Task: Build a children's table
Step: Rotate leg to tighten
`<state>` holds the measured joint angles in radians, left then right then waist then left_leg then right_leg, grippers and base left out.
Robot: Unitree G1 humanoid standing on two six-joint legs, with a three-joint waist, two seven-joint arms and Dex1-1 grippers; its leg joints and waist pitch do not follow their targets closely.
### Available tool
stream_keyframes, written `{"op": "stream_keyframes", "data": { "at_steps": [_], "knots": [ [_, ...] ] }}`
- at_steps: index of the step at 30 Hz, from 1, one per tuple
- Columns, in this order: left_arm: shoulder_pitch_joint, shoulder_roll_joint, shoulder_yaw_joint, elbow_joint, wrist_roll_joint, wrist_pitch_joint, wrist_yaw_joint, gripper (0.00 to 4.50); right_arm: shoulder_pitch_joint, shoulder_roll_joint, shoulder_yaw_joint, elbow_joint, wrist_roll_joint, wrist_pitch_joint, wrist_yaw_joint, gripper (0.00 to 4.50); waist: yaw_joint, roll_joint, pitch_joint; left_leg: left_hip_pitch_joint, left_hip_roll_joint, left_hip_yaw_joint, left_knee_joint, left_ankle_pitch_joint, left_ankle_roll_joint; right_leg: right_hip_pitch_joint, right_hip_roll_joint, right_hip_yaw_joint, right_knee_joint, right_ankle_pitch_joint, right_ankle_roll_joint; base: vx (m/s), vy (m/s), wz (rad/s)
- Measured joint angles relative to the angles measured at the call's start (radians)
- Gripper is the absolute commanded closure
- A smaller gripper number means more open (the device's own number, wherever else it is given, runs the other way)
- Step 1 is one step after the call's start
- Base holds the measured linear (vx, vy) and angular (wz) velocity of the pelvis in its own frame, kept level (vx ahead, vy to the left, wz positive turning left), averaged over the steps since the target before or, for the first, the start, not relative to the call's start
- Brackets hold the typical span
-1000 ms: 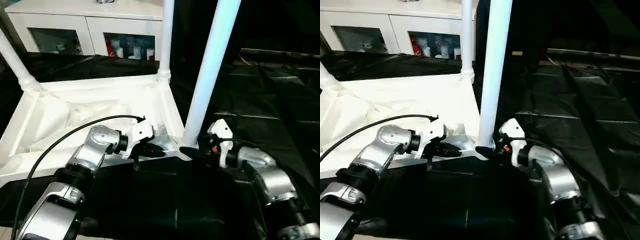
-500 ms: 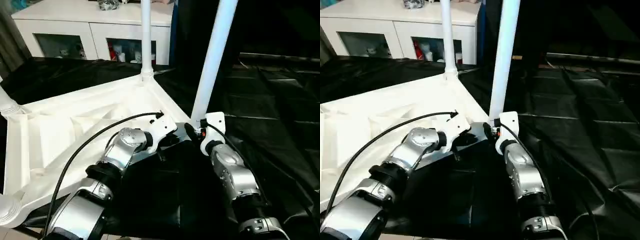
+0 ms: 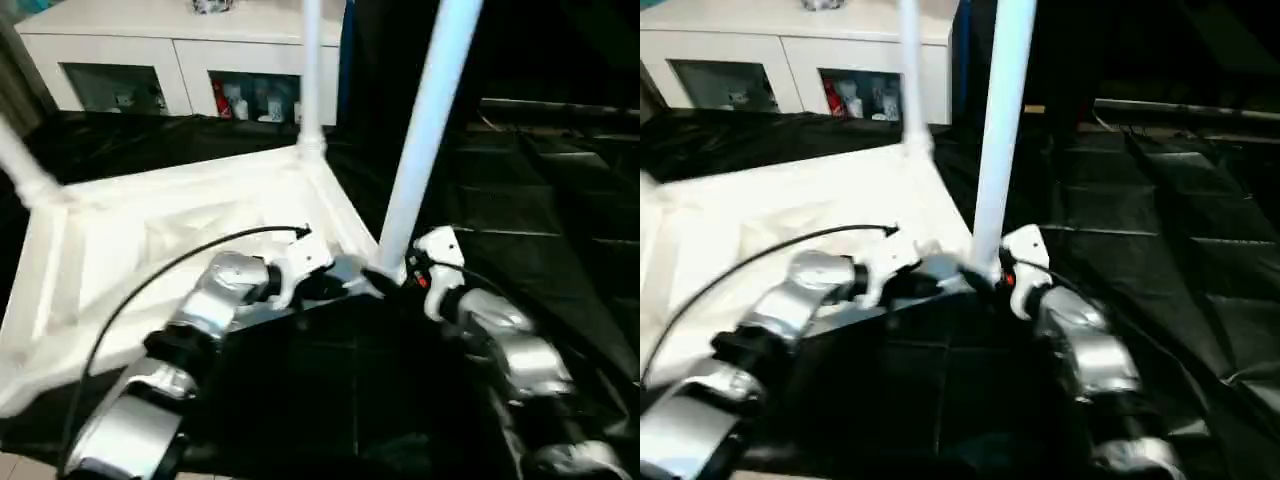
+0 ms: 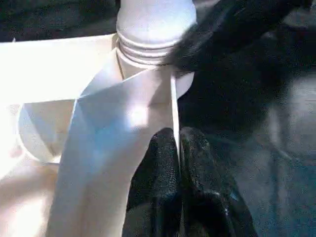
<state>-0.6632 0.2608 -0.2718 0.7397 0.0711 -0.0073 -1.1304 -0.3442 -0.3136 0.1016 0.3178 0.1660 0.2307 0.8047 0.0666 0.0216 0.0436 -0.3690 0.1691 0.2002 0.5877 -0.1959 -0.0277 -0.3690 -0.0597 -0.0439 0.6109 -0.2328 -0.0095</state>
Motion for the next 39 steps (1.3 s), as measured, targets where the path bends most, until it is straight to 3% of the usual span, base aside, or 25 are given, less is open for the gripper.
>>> {"op": "stream_keyframes", "data": {
  "at_steps": [7, 19, 26, 34, 39],
  "knots": [
    [0.018, 0.035, 0.001, -0.021, -0.026, 0.000, -0.076, 4.50, -0.001, -0.016, 0.019, -0.002, 0.021, -0.004, 0.080, 0.65, 0.001, 0.000, 0.000, -0.001, 0.000, 0.000, 0.000, 0.000, 0.000, -0.002, 0.000, 0.000, 0.000, 0.000, 0.000, 0.000, 0.000, 0.00],
    [0.023, 0.043, 0.001, -0.025, -0.033, 0.001, -0.100, 4.50, -0.001, -0.022, 0.026, 0.001, 0.015, -0.006, 0.087, 1.68, 0.004, 0.000, 0.000, -0.001, 0.000, 0.000, 0.000, 0.000, 0.000, -0.002, 0.000, 0.000, 0.001, 0.000, 0.000, 0.000, 0.000, 0.00],
    [0.023, 0.042, 0.001, -0.025, -0.032, 0.001, -0.089, 4.50, 0.000, -0.013, 0.024, 0.001, 0.015, -0.006, 0.075, 1.83, 0.003, 0.000, 0.000, -0.001, 0.001, 0.000, 0.000, 0.000, 0.000, -0.003, 0.000, 0.000, 0.002, 0.000, 0.000, 0.000, 0.000, 0.00],
    [-0.030, -0.065, 0.000, 0.049, 0.032, 0.025, 0.144, 4.50, -0.004, 0.177, -0.066, 0.057, -0.031, -0.013, -0.318, 1.85, -0.005, -0.001, 0.000, 0.004, 0.000, 0.001, 0.002, -0.001, -0.003, 0.003, -0.001, 0.001, 0.002, 0.001, -0.002, 0.000, 0.000, 0.00],
    [-0.077, -0.167, -0.001, 0.110, 0.076, 0.076, 0.314, 4.50, -0.064, 0.301, -0.114, 0.125, -0.100, -0.019, -0.639, 1.85, -0.003, 0.000, -0.001, 0.005, -0.002, 0.001, 0.002, -0.001, -0.003, 0.005, -0.002, 0.002, 0.001, 0.001, -0.002, 0.000, 0.000, 0.00]
  ]
}}
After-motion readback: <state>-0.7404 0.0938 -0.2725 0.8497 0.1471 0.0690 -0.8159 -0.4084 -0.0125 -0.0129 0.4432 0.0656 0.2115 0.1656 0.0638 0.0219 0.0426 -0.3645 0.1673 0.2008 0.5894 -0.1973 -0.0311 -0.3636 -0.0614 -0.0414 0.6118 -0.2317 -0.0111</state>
